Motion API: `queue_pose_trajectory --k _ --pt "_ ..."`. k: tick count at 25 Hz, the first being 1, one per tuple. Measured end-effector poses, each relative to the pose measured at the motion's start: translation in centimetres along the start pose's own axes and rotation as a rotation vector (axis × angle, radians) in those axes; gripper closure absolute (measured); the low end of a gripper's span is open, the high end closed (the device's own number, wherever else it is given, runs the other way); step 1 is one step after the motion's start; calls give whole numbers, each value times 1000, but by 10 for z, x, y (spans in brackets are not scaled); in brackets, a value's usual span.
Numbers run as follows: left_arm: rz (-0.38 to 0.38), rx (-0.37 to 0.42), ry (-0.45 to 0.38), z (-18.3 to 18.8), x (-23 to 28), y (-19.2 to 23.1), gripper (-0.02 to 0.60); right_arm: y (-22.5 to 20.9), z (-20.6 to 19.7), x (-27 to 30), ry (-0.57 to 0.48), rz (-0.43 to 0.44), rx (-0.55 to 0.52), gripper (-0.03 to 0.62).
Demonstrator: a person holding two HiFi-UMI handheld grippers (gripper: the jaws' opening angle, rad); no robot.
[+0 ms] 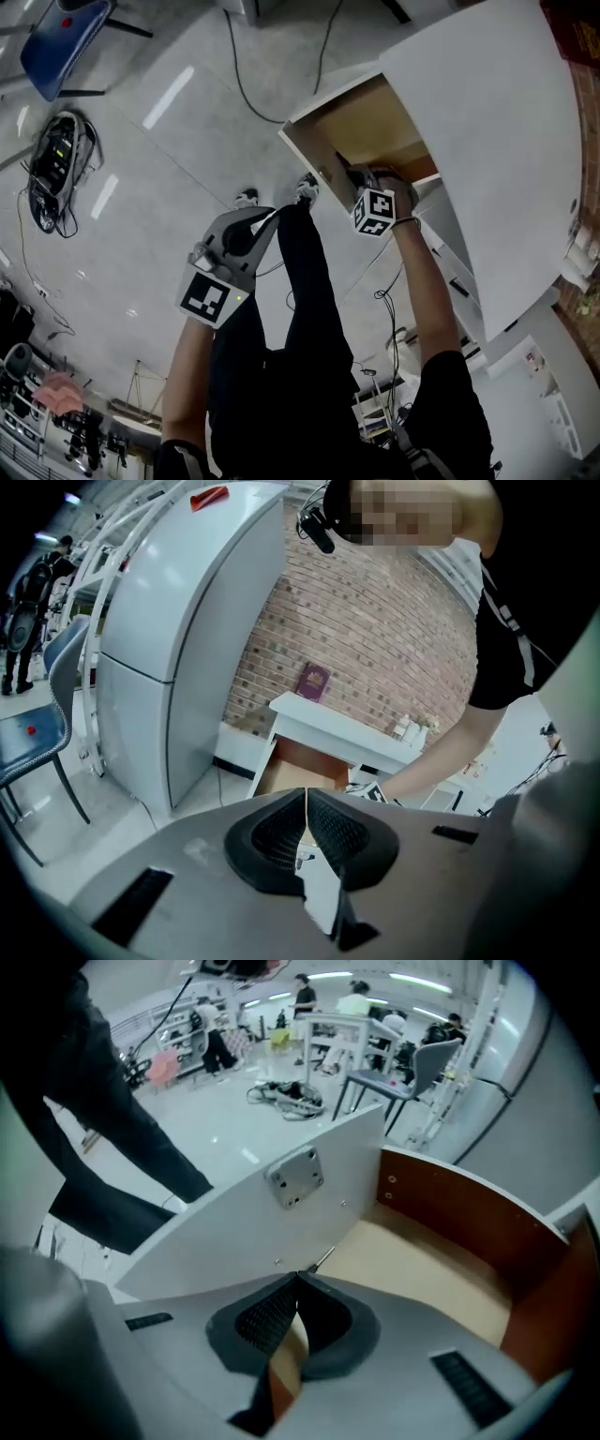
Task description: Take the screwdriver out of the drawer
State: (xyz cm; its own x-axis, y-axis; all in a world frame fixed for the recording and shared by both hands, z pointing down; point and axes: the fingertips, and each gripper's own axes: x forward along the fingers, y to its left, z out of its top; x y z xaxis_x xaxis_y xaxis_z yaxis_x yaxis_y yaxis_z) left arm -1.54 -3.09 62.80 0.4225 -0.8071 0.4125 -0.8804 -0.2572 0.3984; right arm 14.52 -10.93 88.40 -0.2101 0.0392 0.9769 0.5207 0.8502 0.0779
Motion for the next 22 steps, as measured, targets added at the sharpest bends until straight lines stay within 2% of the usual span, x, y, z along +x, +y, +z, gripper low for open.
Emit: queue_pose_trajectory --k 2,4,6,8,11,13,17,22 --pt "7 -11 -5 -8 3 11 563 -2 -7 16 46 -1 -75 526" --pt "10 -17 -5 -16 8 19 562 -1 -15 29 94 24 -114 483" --pt "17 -35 -8 -21 15 24 562 4 -21 37 138 82 -130 391" --pt "17 -39 -12 -23 23 28 563 4 -19 39 156 109 -159 334" --pt "7 -20 -22 -26 28 30 563 4 -17 46 186 96 -236 299" --pt "3 -20 -26 -30 29 30 563 5 -18 53 209 77 -317 247" --pt "2 -36 -33 -33 24 30 563 4 -15 59 215 84 -469 209" --pt "15 -45 -29 -45 18 37 563 4 -35 70 249 146 -514 173"
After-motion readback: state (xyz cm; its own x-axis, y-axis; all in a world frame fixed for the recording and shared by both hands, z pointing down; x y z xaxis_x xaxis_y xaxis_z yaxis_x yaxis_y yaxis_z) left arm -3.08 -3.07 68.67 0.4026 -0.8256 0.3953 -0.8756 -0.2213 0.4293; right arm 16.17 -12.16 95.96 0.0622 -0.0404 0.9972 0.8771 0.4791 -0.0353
